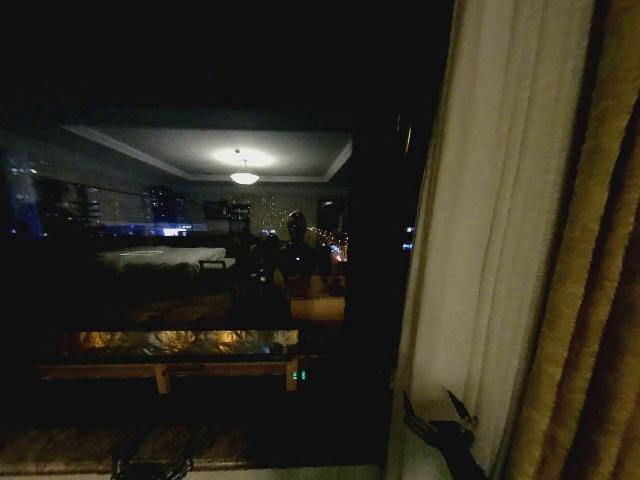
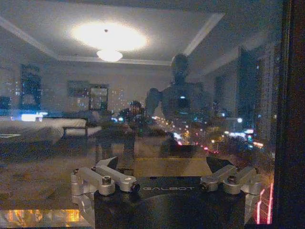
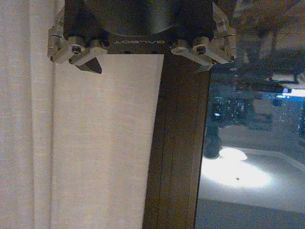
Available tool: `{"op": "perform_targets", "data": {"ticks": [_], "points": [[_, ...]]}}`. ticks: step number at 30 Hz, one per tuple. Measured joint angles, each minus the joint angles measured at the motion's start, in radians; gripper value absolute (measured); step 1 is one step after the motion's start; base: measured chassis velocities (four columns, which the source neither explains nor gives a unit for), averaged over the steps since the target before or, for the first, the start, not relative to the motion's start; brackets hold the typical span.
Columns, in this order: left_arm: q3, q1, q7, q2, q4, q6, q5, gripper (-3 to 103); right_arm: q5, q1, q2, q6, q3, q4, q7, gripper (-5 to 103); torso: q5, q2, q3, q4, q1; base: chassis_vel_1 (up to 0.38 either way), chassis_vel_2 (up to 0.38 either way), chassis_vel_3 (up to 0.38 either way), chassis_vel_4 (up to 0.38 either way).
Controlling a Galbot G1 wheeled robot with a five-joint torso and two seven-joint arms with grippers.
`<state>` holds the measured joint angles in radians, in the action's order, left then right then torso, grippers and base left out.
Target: Open the curtains by pulling them apart, changing their state from closed to fully open.
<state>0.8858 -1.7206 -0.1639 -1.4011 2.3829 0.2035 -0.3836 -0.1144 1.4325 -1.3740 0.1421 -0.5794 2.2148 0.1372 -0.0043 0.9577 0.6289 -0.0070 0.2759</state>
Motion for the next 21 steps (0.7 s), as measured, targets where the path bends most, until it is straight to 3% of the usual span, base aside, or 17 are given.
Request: {"op": "perform_targets", "data": {"ticks": [21], "points": [[0.009, -0.046, -0.001, -0.002, 0.015, -0.016, 0.006, 100, 0.013, -0.178, 0.000, -0.002, 0.038, -0.191, 0.022, 101, 0.0000, 0.000, 0.000, 0.0001, 0.000, 0.000, 0.000, 0.000, 0.000]]}}
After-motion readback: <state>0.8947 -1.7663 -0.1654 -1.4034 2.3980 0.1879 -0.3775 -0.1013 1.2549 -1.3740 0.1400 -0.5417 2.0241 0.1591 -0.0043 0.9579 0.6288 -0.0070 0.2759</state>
